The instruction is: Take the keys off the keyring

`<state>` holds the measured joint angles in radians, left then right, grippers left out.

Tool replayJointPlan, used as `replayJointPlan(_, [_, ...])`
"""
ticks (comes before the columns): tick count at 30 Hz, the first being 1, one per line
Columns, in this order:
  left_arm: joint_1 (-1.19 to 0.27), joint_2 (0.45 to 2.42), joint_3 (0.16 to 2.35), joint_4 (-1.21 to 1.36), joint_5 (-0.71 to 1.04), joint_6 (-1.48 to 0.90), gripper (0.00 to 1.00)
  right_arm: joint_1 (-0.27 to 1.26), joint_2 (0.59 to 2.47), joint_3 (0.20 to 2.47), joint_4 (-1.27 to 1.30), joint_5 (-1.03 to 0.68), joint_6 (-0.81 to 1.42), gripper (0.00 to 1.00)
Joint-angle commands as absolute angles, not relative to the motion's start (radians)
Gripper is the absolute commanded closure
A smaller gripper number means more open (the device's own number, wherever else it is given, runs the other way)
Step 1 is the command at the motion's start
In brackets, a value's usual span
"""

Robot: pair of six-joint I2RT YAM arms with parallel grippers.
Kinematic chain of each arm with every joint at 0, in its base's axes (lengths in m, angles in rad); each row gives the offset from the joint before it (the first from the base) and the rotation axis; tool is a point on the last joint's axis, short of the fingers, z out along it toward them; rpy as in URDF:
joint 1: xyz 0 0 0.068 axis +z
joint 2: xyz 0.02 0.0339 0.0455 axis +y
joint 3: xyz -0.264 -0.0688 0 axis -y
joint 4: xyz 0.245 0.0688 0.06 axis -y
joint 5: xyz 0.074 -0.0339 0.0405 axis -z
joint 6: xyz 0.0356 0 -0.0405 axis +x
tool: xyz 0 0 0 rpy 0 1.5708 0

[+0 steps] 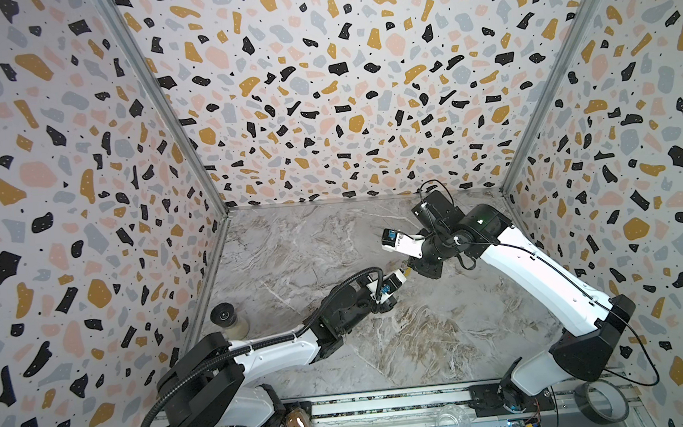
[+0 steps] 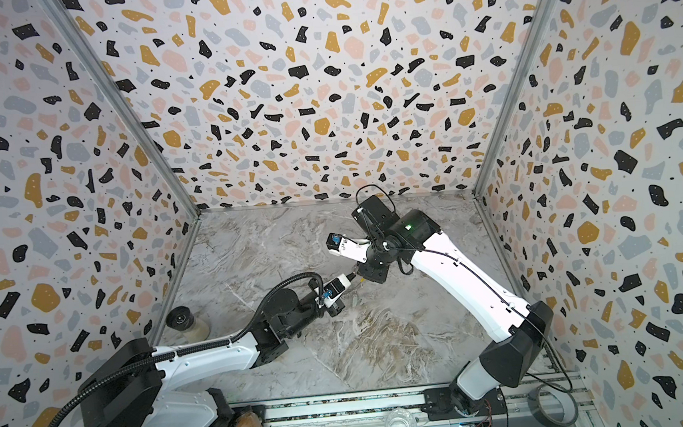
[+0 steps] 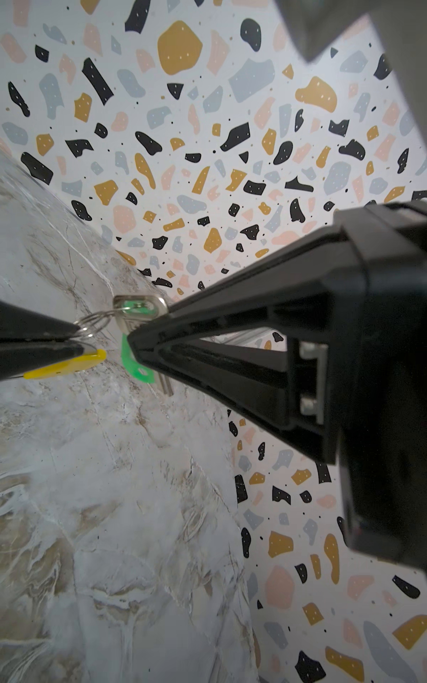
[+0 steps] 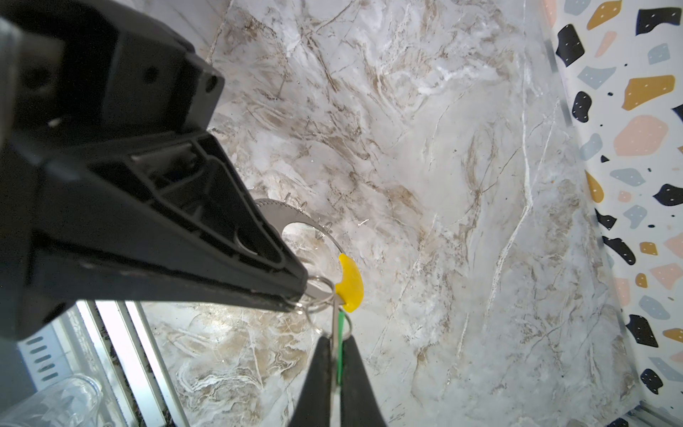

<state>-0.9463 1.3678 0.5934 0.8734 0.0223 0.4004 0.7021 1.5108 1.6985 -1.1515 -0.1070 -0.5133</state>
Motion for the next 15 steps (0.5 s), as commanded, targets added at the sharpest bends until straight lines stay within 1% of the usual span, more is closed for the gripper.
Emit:
replayJointPlan(1, [-0.939, 1.340, 0.611, 0.871, 0.099, 0.399, 1.00, 0.682, 1.465, 1.688, -1.129, -0.121, -0.538, 0.93])
replayJointPlan(4, [-0.930, 1.338, 0.611, 0.870, 0.114, 0.397, 1.00, 0.671, 1.465, 1.676, -1.123, -0.138, -0.546, 0.92])
replayJointPlan(6, [-0.922, 1.334, 0.611, 0.869, 0.131, 0.393, 1.00, 0.663, 1.459, 1.658, -1.113, -0.148, -0.555, 0.90])
replayJointPlan(7, [-0.919, 1.335, 0.612, 0.866, 0.139, 0.389, 1.00, 0.658, 1.456, 1.649, -1.107, -0.149, -0.557, 0.88])
replayJointPlan(9, [-0.914, 1.333, 0.616, 0.862, 0.157, 0.388, 1.00, 0.651, 1.450, 1.636, -1.091, -0.152, -0.565, 0.81])
replayJointPlan(11, [-0.909, 1.336, 0.619, 0.857, 0.174, 0.385, 1.00, 0.648, 1.447, 1.624, -1.078, -0.160, -0.574, 0.79])
replayJointPlan(12, [-0.908, 1.337, 0.620, 0.856, 0.190, 0.383, 1.00, 0.646, 1.444, 1.618, -1.068, -0.160, -0.580, 0.74])
replayJointPlan(15, [-0.896, 1.339, 0.628, 0.846, 0.223, 0.375, 1.00, 0.641, 1.416, 1.589, -1.017, -0.149, -0.603, 0.70])
